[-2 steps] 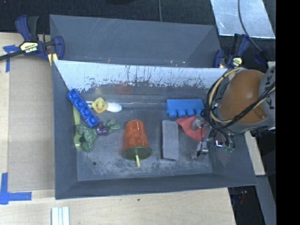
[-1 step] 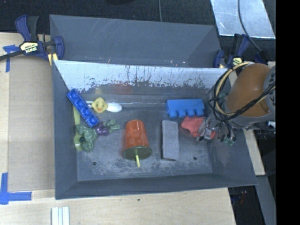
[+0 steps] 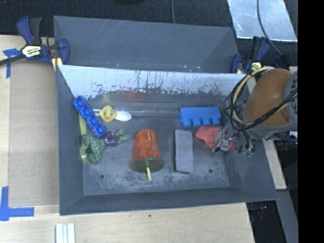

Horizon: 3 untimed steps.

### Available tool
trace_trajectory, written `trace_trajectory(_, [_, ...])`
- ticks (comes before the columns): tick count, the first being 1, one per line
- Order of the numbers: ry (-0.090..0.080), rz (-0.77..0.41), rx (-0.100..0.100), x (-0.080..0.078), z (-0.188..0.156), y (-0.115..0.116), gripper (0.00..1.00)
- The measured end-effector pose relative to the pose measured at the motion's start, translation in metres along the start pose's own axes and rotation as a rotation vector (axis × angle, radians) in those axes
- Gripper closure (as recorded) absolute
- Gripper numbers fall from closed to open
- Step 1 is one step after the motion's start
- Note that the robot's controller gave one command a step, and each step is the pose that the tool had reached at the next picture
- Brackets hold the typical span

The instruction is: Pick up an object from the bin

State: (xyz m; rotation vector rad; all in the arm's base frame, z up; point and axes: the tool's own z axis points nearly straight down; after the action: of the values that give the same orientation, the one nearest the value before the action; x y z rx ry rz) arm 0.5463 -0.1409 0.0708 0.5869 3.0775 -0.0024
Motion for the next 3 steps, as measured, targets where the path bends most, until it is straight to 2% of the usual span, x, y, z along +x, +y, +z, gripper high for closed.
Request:
trace_trajectory(1, [0.006,-0.001,0.0,0.002,-0.028,0.0,1.0])
trace_trajectory(2, [-0.002,-0.001,0.0,-0.001,-0.062,0.0,1.0])
trace_trajectory(3, [0.001,-0.002,0.0,-0.001,-0.11,-0.001,1.0])
